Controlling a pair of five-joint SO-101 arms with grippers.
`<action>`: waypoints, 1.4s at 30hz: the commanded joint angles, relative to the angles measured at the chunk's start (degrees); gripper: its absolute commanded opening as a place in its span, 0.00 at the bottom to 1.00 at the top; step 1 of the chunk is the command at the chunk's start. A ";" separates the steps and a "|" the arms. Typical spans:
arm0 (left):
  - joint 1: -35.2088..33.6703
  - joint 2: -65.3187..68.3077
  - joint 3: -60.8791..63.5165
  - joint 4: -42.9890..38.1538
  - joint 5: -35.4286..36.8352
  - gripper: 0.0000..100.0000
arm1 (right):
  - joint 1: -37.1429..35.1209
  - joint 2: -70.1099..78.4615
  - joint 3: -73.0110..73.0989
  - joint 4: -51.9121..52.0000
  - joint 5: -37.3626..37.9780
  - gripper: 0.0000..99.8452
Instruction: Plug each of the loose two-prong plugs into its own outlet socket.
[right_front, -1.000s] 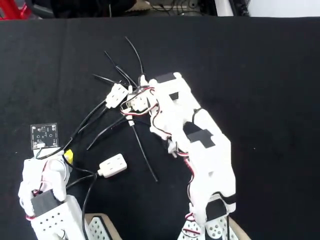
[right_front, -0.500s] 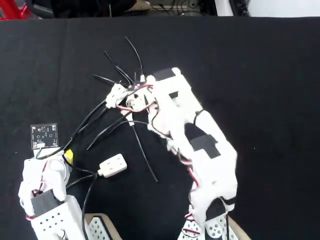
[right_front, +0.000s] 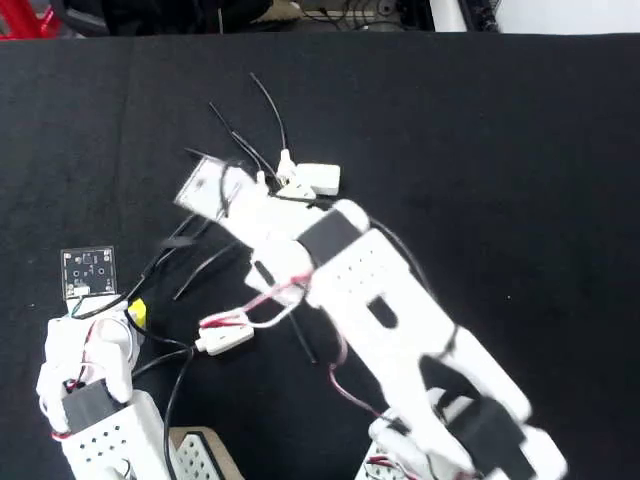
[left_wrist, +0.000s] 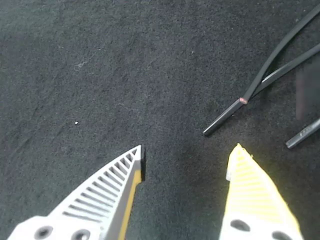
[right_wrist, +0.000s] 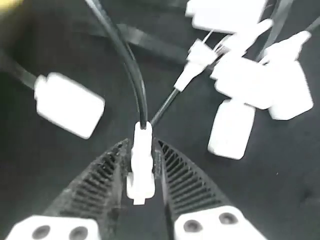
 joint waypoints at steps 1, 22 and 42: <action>0.66 -0.35 1.01 -0.53 -0.35 0.27 | 0.00 -7.25 2.68 -7.47 -5.36 0.01; 41.10 -0.35 -17.10 -1.85 19.69 0.27 | 6.77 -57.19 39.34 -31.91 -11.08 0.01; 47.25 -0.44 -25.54 3.34 24.35 0.28 | -4.48 -58.59 55.16 -53.27 -35.78 0.01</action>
